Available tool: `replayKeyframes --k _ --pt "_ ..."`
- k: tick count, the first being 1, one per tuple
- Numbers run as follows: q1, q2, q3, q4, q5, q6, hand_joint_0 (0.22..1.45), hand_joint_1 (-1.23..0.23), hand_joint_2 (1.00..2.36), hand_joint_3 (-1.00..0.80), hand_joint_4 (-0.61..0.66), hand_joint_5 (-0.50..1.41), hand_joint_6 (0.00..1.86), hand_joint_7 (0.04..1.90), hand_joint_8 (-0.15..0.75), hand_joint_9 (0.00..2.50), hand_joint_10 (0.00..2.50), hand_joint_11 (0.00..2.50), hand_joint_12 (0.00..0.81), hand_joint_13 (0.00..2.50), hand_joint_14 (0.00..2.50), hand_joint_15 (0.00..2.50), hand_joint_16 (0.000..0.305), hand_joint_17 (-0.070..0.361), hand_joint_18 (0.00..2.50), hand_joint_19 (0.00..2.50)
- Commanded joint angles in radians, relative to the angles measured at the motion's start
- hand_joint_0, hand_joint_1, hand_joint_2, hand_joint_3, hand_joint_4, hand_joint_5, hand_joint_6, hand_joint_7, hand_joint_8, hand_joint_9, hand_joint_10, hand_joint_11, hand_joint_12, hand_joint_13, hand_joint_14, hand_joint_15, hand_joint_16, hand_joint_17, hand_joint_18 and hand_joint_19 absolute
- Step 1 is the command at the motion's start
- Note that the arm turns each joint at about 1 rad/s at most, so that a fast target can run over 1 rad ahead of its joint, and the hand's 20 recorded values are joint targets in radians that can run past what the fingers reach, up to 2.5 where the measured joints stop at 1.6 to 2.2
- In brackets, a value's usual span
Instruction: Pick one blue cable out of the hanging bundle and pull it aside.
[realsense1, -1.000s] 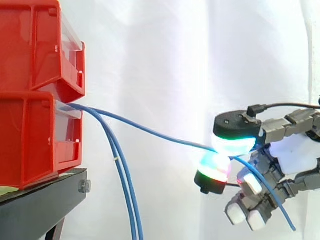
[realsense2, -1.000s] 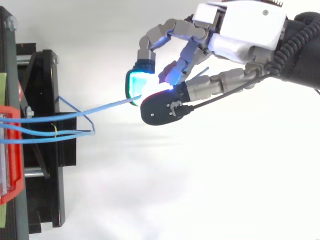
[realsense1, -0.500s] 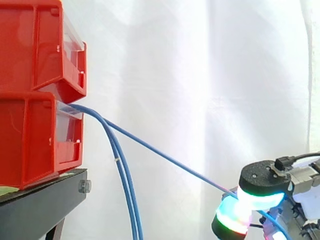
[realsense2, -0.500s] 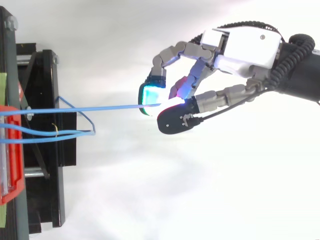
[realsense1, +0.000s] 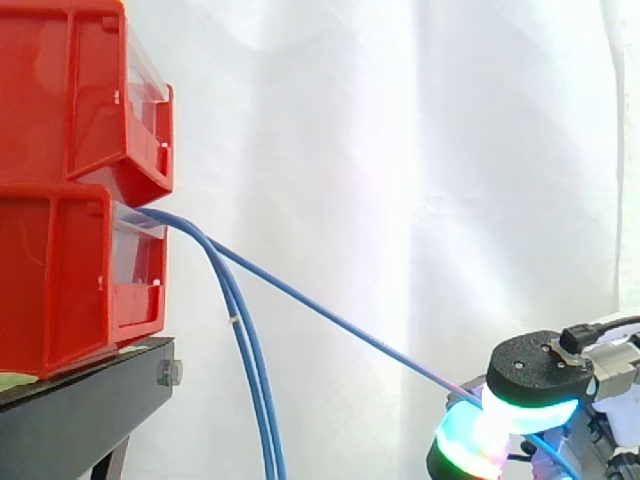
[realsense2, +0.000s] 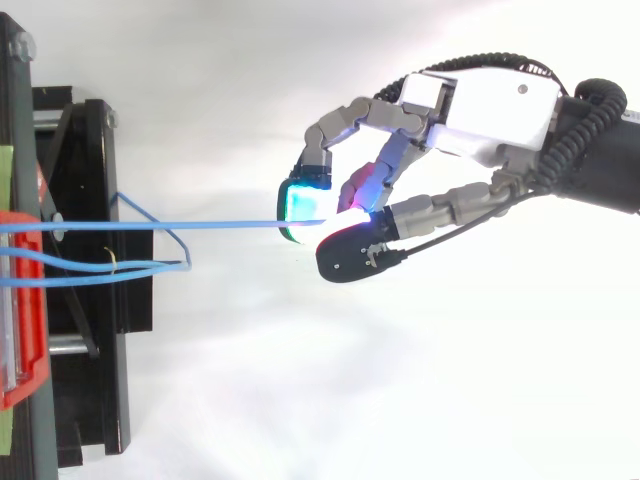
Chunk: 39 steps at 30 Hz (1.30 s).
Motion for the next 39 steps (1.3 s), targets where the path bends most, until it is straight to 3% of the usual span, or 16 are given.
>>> replayKeyframes --k 1,39 --pt "0.0 0.001 0.001 0.0 0.0 -0.001 0.58 -0.92 1.09 -0.03 -0.11 0.0 0.86 1.08 0.231 1.27 0.02 0.52 0.277 0.92 0.01 0.43 0.052 0.118 0.88 0.39" --pt "0.002 -0.001 0.001 0.0 0.0 -0.001 0.58 -0.9 1.08 -0.04 -0.13 0.0 0.87 1.06 0.241 1.27 0.02 0.53 0.277 0.93 0.02 0.46 0.052 0.117 0.87 0.41"
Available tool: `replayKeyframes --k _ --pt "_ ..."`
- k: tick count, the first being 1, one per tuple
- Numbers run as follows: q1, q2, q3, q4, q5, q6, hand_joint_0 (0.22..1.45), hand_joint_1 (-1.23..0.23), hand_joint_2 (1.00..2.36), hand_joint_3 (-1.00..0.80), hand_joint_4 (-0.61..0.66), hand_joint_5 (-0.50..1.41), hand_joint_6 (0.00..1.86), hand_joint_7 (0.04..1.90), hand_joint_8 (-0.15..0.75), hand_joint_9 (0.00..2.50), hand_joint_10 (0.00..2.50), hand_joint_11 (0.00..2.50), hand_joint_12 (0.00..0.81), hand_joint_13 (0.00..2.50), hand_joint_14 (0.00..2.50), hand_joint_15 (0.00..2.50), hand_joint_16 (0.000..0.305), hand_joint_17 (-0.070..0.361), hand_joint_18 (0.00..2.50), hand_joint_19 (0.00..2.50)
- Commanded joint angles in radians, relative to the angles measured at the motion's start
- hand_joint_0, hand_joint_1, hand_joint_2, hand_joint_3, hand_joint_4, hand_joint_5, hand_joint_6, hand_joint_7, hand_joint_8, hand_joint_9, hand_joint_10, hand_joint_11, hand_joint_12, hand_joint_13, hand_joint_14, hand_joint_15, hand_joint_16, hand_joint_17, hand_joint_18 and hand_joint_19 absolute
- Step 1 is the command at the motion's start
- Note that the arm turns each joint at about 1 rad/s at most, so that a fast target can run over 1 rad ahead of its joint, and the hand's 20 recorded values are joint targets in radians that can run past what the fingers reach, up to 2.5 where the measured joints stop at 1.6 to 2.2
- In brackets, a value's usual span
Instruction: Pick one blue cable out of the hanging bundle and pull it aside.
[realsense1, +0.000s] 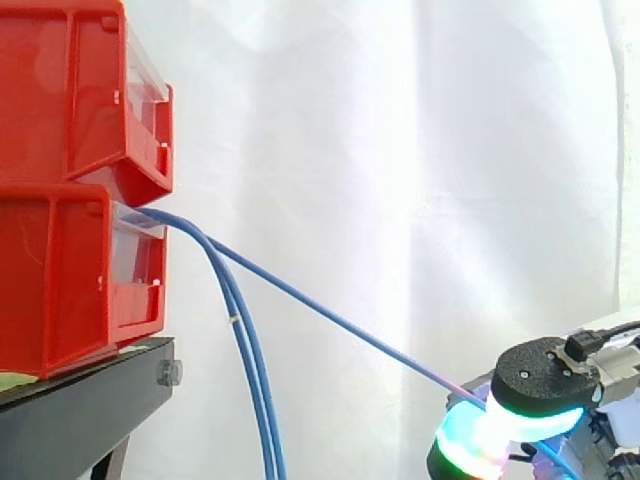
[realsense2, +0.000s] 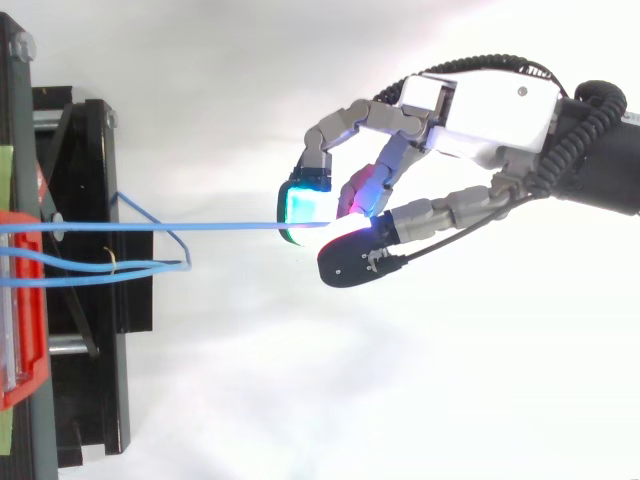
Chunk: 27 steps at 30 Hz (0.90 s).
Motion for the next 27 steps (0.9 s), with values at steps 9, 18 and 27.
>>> replayKeyframes --k 9,18,27 --pt "0.0 0.0 -0.001 0.0 0.0 -0.001 0.57 -0.81 1.01 -0.13 -0.1 -0.02 0.87 1.0 0.24 1.23 0.02 0.55 0.273 0.89 0.02 0.48 0.05 0.113 0.81 0.46" --pt "0.0 0.001 0.001 0.0 0.001 0.001 0.56 -0.68 1.01 -0.26 -0.04 -0.05 0.87 1.03 0.215 1.18 0.02 0.58 0.243 0.83 0.02 0.52 0.041 0.093 0.7 0.53" --pt "0.0 0.0 -0.001 0.0 0.0 0.001 0.56 -0.68 1.01 -0.24 -0.05 -0.05 0.87 1.04 0.213 1.18 0.02 0.58 0.241 0.82 0.02 0.51 0.041 0.092 0.69 0.52"
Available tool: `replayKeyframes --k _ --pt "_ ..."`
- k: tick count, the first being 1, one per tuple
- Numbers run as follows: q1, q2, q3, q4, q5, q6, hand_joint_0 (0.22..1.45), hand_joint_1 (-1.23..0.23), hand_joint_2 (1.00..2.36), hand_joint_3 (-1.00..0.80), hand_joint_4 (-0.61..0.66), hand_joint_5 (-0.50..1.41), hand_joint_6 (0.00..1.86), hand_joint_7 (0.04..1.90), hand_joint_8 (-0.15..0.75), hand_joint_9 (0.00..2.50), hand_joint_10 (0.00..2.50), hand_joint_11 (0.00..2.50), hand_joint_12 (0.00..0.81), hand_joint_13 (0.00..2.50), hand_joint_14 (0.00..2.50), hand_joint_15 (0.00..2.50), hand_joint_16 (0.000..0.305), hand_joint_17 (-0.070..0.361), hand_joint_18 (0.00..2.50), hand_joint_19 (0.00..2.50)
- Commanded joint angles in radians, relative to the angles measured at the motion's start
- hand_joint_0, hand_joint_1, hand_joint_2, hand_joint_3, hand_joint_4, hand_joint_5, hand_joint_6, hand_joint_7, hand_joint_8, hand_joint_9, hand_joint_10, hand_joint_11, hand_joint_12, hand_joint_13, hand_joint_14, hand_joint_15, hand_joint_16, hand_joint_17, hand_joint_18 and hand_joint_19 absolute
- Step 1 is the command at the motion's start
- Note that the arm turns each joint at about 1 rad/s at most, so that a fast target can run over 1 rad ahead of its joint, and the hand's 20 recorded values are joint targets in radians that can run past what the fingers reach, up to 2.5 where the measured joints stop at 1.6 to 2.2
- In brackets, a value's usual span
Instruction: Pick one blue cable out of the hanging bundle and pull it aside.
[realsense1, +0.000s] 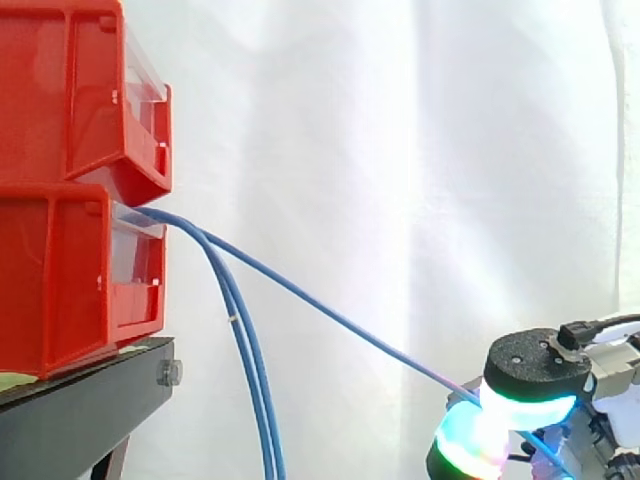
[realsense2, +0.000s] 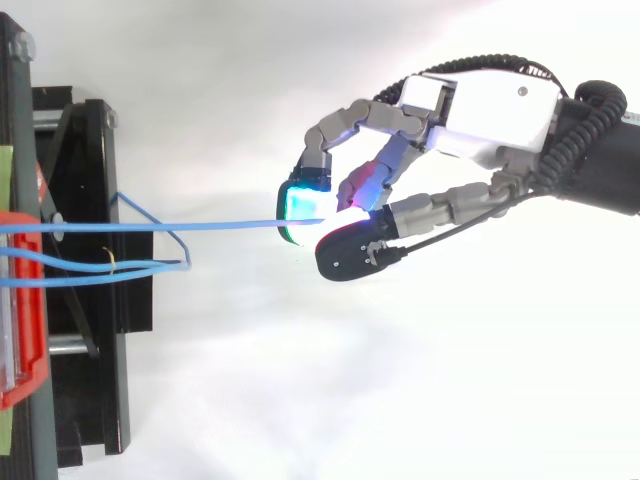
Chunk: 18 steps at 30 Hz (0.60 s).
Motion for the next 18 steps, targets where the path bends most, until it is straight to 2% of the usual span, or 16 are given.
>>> replayKeyframes --k 1,18 --pt "0.0 -0.001 0.0 0.0 0.001 -0.001 0.57 -0.7 1.01 -0.22 -0.06 -0.04 0.87 1.05 0.227 1.19 0.02 0.58 0.247 0.83 0.02 0.5 0.043 0.096 0.71 0.5" --pt "0.0 -0.001 0.0 0.0 0.001 0.001 0.58 -0.71 1.01 -0.16 -0.08 -0.02 0.86 1.04 0.244 1.23 0.02 0.54 0.258 0.85 0.02 0.46 0.047 0.105 0.76 0.48"
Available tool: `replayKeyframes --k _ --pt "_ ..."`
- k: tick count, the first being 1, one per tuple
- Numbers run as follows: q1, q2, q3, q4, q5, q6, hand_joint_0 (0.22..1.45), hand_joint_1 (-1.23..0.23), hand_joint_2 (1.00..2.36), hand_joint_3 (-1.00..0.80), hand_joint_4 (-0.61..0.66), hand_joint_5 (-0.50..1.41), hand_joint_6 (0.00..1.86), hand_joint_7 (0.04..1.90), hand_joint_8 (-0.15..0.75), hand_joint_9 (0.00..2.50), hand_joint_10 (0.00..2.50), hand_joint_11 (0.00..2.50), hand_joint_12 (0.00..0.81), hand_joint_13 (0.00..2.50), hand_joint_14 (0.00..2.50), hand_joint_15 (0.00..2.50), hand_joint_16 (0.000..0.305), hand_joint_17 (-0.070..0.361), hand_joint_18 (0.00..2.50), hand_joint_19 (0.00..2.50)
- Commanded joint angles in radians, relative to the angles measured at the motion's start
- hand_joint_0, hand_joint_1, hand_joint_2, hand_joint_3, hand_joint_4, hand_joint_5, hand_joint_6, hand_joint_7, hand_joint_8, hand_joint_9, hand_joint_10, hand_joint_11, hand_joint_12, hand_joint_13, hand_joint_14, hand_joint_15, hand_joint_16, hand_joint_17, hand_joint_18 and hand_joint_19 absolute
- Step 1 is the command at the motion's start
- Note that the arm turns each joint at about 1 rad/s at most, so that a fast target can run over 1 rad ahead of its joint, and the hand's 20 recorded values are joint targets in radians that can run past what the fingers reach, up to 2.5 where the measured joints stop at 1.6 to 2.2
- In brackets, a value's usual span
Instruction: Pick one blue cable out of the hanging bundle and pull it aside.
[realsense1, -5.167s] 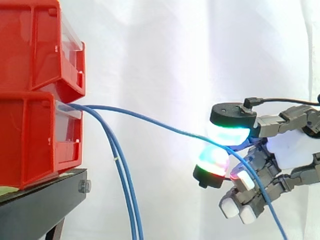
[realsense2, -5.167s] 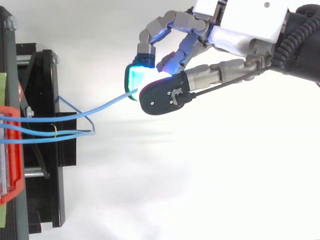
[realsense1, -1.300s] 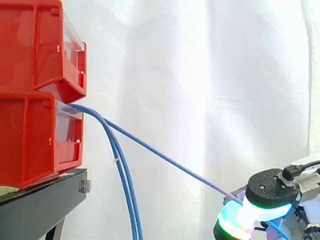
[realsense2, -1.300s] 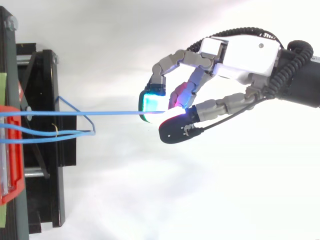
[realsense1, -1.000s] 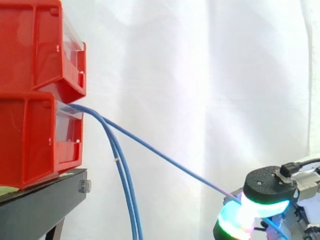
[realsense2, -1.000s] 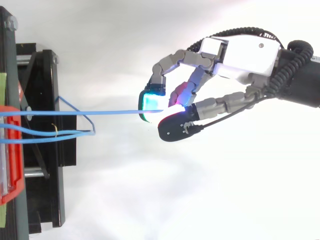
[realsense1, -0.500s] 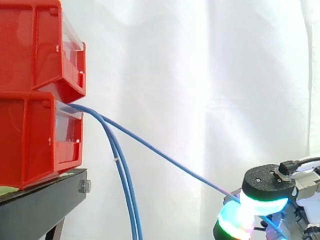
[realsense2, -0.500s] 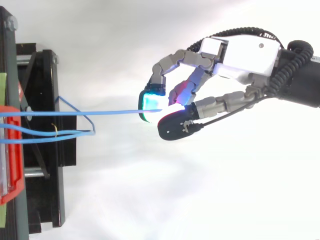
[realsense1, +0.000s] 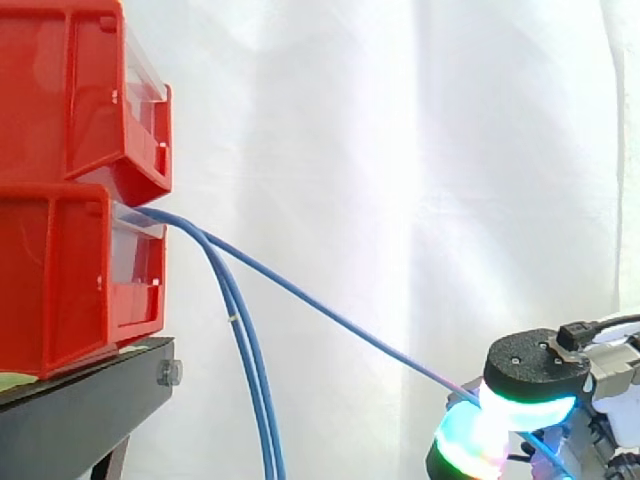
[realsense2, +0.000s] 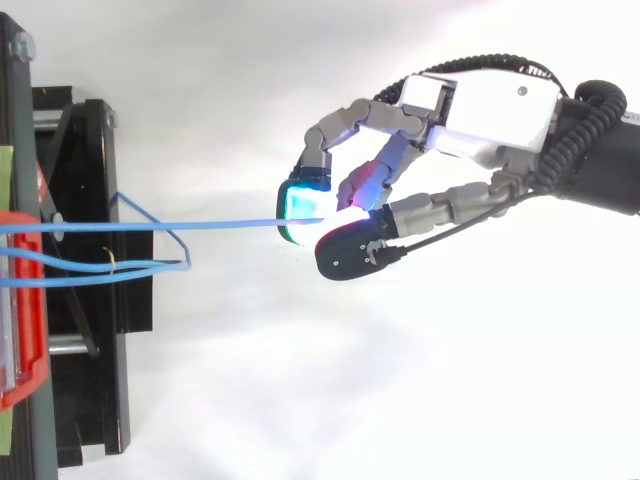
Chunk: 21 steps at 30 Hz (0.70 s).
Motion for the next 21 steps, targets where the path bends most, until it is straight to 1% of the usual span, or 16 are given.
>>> replayKeyframes --k 1,14,21 --pt "0.0 0.0 0.0 0.0 0.0 0.0 0.58 -0.71 1.01 -0.16 -0.08 -0.02 0.86 1.05 0.241 1.23 0.02 0.55 0.256 0.85 0.02 0.45 0.047 0.105 0.76 0.48" --pt "0.0 0.0 0.0 0.0 0.0 -0.001 0.59 -0.72 1.01 -0.16 -0.08 -0.02 0.86 1.05 0.243 1.23 0.02 0.54 0.256 0.85 0.02 0.45 0.047 0.105 0.76 0.47" --pt "0.0 0.0 0.0 0.0 0.0 0.0 0.59 -0.72 1.01 -0.16 -0.08 -0.02 0.86 1.05 0.24 1.23 0.02 0.55 0.241 0.84 0.01 0.41 0.046 0.104 0.75 0.47"
